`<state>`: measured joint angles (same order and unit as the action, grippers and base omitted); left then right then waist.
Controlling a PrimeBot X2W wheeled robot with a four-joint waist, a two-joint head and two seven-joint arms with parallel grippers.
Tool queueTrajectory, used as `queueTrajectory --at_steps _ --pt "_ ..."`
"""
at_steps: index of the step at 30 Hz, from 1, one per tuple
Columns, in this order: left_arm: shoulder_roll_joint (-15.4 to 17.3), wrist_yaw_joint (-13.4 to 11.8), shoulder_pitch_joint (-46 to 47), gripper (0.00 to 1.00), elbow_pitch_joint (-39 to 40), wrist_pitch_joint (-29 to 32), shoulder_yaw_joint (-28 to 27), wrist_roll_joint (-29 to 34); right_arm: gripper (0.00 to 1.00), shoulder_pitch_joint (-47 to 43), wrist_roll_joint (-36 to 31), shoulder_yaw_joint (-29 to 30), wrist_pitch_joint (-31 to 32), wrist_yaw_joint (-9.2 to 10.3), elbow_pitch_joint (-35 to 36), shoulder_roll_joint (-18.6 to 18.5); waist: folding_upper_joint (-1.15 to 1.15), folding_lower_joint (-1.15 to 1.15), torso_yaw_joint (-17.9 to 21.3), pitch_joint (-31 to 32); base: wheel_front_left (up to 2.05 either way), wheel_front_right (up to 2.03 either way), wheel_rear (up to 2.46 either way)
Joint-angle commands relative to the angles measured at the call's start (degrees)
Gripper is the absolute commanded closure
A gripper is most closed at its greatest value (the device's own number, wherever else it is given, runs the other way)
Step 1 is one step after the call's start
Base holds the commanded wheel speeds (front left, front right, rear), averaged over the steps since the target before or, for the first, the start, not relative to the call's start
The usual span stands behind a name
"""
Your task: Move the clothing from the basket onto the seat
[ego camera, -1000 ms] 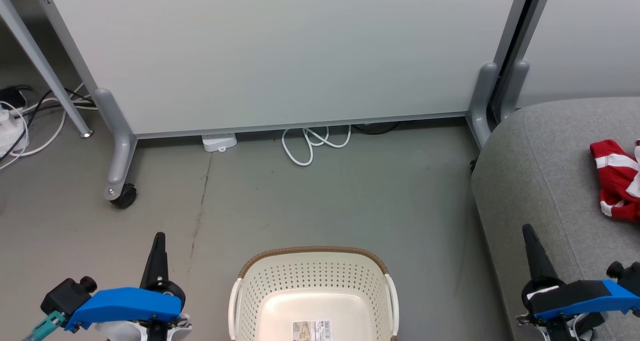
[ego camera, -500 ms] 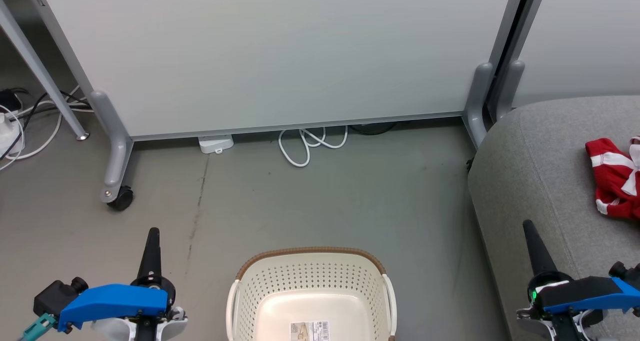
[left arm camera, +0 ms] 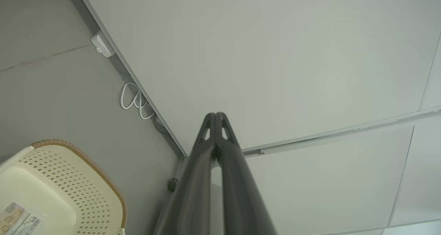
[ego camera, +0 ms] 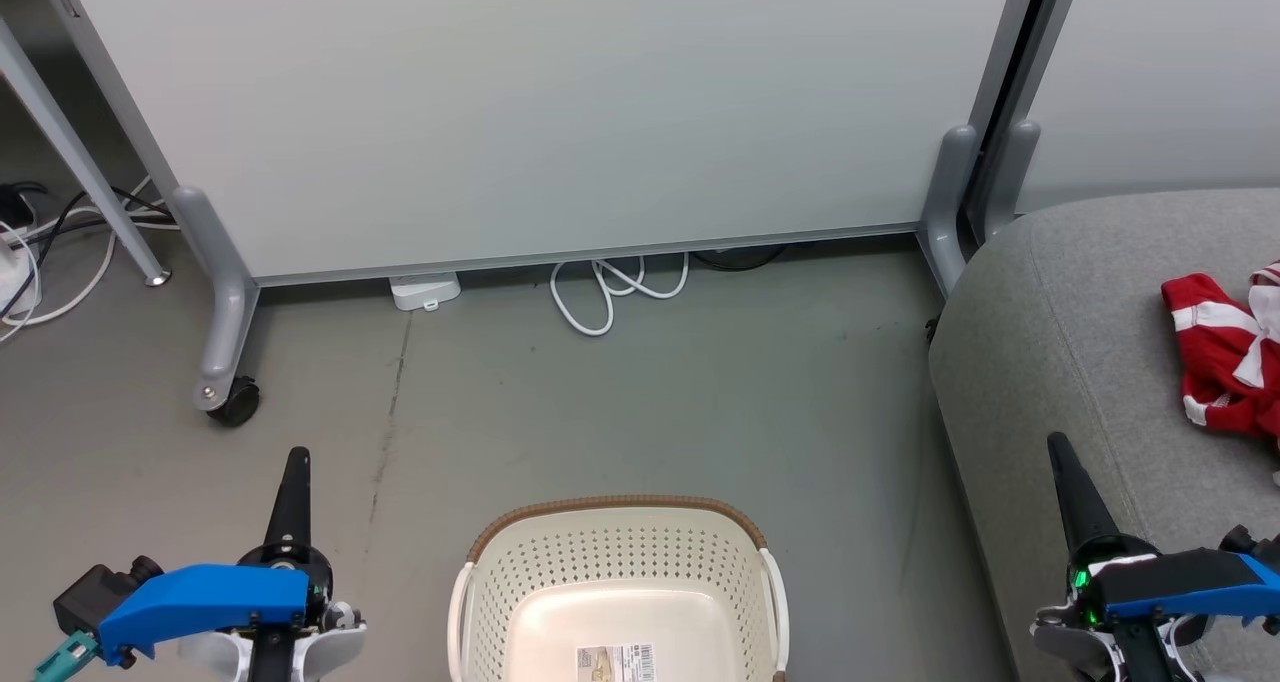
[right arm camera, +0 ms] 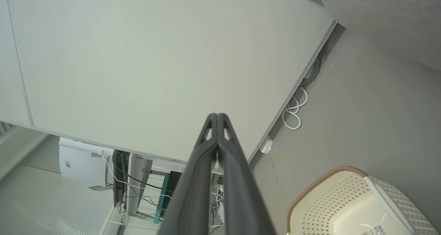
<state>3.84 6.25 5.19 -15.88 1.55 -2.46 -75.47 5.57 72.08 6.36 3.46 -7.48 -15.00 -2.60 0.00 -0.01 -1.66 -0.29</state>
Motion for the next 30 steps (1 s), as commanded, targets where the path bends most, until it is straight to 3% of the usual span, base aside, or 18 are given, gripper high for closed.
queueTrajectory --at_steps 1,30 --pt "0.0 -0.1 1.3 1.00 0.7 0.5 -0.5 -1.2 1.00 1.0 1.6 0.2 0.3 -0.02 0.6 -0.4 0.00 0.00 0.1 0.0 0.00 0.00 0.00" --pt "-0.7 -0.4 1.4 1.00 2.8 3.9 -3.4 -12.7 1.00 1.5 15.3 0.3 2.6 -0.02 0.5 -0.4 0.00 0.00 1.2 0.2 0.00 0.00 0.00"
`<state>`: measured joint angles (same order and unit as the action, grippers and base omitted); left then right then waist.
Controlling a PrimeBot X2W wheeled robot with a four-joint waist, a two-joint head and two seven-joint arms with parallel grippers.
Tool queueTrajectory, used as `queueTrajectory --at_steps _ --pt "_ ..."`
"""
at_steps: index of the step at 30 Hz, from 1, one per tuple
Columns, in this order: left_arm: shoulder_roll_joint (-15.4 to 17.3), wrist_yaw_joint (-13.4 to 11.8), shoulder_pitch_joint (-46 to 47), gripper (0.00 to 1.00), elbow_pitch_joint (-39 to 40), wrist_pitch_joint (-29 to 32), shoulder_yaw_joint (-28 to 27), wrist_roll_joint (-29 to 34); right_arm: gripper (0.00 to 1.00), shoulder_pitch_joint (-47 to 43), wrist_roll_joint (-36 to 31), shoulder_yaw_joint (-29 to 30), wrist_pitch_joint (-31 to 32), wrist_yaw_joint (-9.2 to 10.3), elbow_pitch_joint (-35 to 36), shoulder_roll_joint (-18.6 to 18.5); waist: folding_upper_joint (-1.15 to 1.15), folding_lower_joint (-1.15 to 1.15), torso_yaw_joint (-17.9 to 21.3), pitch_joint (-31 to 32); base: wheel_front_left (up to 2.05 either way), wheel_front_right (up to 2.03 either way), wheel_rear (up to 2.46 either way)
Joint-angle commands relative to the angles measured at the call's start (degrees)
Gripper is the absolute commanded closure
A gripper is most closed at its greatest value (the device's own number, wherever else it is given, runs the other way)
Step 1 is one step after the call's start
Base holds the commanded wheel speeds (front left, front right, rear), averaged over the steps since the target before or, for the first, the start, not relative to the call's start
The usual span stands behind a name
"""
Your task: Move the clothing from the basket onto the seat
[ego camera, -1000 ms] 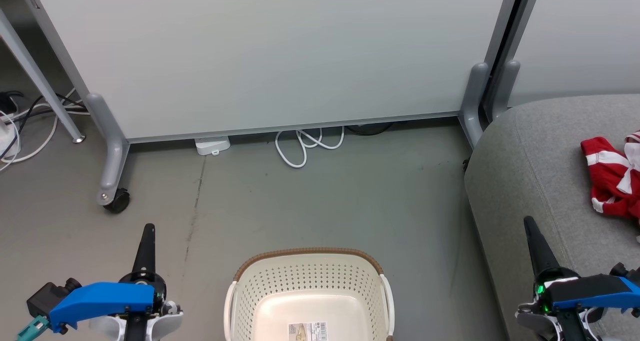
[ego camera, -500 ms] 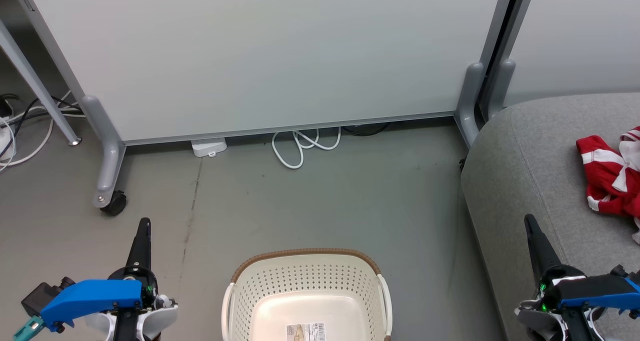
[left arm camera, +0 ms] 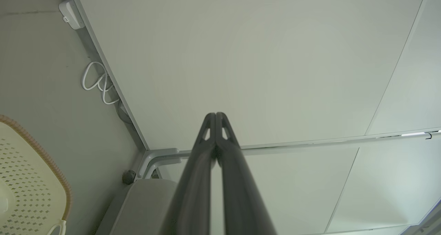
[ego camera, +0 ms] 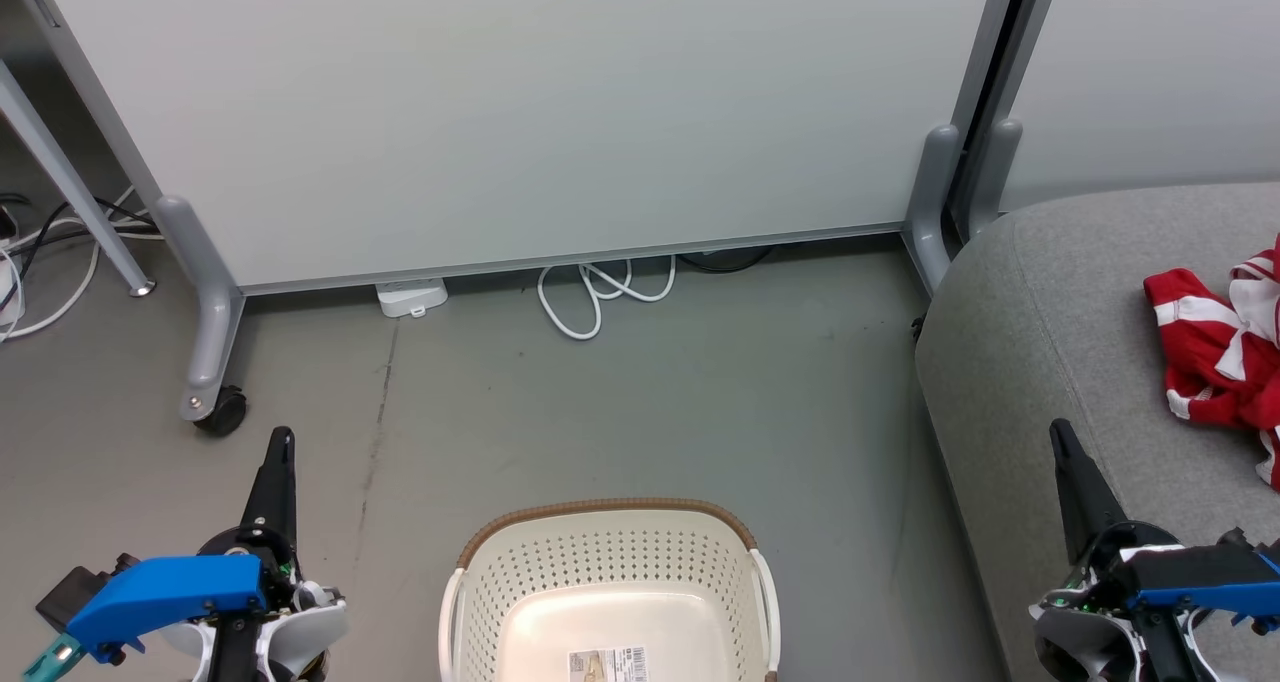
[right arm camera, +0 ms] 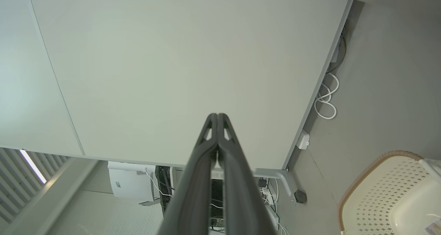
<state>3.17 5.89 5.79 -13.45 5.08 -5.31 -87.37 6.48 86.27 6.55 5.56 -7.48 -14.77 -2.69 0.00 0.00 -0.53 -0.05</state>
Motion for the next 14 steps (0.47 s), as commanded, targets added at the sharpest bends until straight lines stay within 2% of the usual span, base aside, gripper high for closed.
queueTrajectory --at_steps 1,14 --pt "-0.1 0.0 0.8 1.00 0.5 0.5 -0.6 -1.2 1.00 0.6 1.5 0.1 0.5 -0.02 0.2 -0.3 0.00 0.00 0.1 0.0 0.00 0.00 0.00" --pt "-0.4 -0.2 0.9 1.00 1.2 1.7 -1.5 -5.1 1.00 0.9 6.2 0.2 1.2 -0.02 0.2 -0.3 0.00 0.00 0.5 0.1 0.00 0.00 0.00"
